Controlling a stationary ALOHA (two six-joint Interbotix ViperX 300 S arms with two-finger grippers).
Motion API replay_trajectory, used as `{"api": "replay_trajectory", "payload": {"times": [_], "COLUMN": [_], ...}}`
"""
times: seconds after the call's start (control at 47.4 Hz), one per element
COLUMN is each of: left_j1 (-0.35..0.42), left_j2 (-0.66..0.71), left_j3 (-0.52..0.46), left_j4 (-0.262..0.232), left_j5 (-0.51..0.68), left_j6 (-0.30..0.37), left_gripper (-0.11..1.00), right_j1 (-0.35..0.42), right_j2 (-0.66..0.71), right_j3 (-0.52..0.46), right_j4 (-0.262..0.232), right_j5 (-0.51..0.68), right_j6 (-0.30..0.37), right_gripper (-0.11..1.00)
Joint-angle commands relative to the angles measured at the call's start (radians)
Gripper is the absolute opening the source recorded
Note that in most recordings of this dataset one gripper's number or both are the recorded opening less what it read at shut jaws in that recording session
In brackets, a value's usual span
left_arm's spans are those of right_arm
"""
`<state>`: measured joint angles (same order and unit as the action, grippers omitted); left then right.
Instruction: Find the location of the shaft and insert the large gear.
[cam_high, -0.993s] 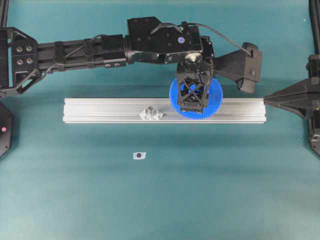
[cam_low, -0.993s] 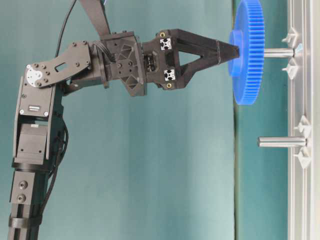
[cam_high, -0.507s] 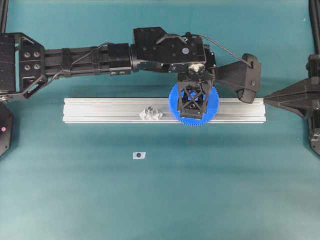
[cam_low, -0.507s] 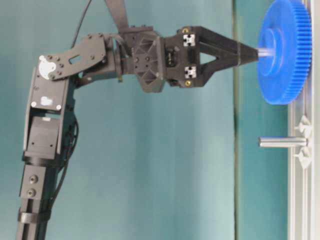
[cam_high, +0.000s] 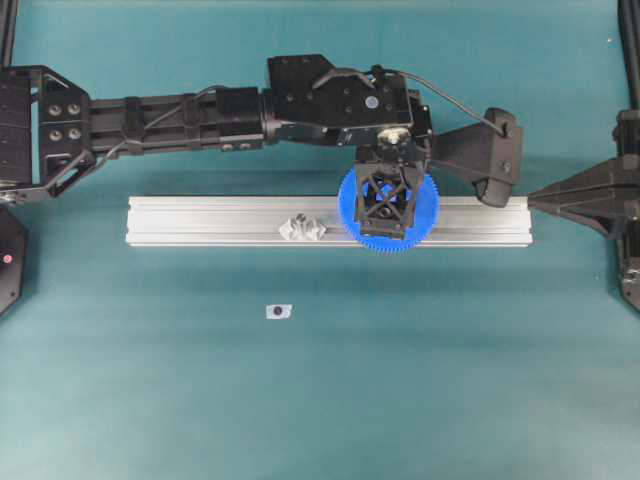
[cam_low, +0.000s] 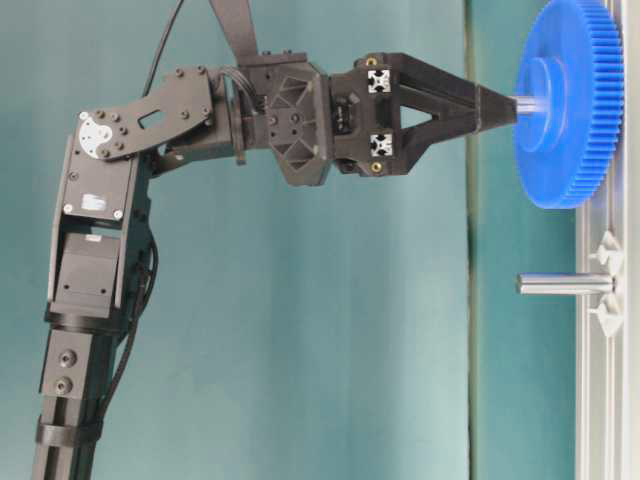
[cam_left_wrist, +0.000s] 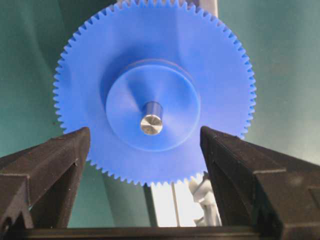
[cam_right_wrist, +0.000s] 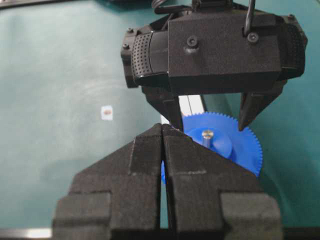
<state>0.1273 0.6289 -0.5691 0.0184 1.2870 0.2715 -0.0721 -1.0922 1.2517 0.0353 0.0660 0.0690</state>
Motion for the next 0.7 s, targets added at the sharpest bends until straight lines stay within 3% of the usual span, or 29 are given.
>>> {"api": "replay_trajectory", "payload": {"times": [0.0,0.676], "left_j1": [0.002,0.002], "left_j2": [-0.046,-0.077], "left_j3": [-0.026,-0.094], "left_j4": [0.003,0.003], "left_j5": [0.000,0.066], "left_j6": [0.000,-0.035], "left_gripper": [0.84,0.84], "right_j1": [-0.002,-0.003], "right_j2": [0.006,0.006], "right_j3": [-0.011,-0.011], "right_j4": [0.002,0.002], "right_j5": [-0.006,-0.006], "right_j6": [0.008,0.009], "right_gripper": [-0.02,-0.02]}}
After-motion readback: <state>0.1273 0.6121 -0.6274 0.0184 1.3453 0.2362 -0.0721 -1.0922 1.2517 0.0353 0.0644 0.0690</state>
